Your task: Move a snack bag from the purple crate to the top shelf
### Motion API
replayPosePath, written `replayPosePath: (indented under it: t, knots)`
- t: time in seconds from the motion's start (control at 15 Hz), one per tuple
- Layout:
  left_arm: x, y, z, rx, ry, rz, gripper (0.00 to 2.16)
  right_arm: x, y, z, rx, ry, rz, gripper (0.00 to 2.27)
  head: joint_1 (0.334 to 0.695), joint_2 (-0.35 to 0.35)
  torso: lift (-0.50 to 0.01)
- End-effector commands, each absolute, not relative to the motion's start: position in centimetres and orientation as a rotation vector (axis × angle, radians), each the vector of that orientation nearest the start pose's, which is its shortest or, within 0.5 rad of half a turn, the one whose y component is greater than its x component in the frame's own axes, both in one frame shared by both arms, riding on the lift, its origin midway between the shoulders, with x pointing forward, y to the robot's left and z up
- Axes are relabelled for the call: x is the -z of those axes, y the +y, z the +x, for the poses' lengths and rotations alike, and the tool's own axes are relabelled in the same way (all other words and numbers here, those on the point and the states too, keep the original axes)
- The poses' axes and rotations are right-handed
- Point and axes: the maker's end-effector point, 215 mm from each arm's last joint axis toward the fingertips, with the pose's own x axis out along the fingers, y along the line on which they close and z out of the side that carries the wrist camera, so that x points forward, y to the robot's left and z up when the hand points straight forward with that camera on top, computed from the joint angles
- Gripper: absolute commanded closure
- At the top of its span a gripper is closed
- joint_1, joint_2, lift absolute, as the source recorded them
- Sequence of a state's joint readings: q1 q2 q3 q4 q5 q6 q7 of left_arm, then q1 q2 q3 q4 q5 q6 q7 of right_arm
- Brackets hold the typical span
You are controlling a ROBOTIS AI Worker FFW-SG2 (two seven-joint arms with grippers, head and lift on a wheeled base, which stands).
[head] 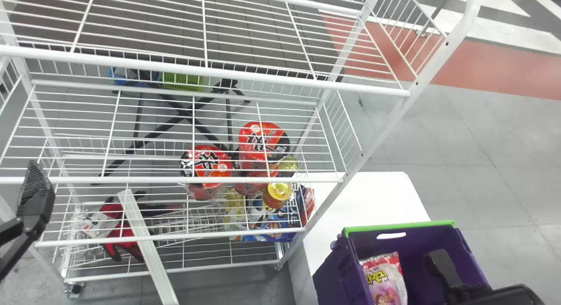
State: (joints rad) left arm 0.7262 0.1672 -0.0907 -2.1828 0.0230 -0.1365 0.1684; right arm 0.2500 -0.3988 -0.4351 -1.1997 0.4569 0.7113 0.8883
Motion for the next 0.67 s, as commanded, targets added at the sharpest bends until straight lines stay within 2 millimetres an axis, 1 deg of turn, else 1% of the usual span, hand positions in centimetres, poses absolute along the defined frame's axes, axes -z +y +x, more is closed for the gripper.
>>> replayPosePath:
  t: [0.0,0.27,0.6]
  knots:
    - [31.65,21.63,37.86,0.010,-0.017,0.038,0.13,66.95,-55.65,19.03,-0.098,1.416,-0.060,1.51,0.695,-0.350,-0.267]
    - [31.48,21.67,37.90,0.010,-0.019,0.041,0.13,66.70,-56.04,19.18,-0.090,1.407,-0.059,1.51,0.695,-0.350,-0.251]
    - [31.42,21.68,37.95,0.009,-0.021,0.040,0.13,66.71,-55.98,19.20,-0.092,1.406,-0.057,1.51,0.695,-0.350,-0.231]
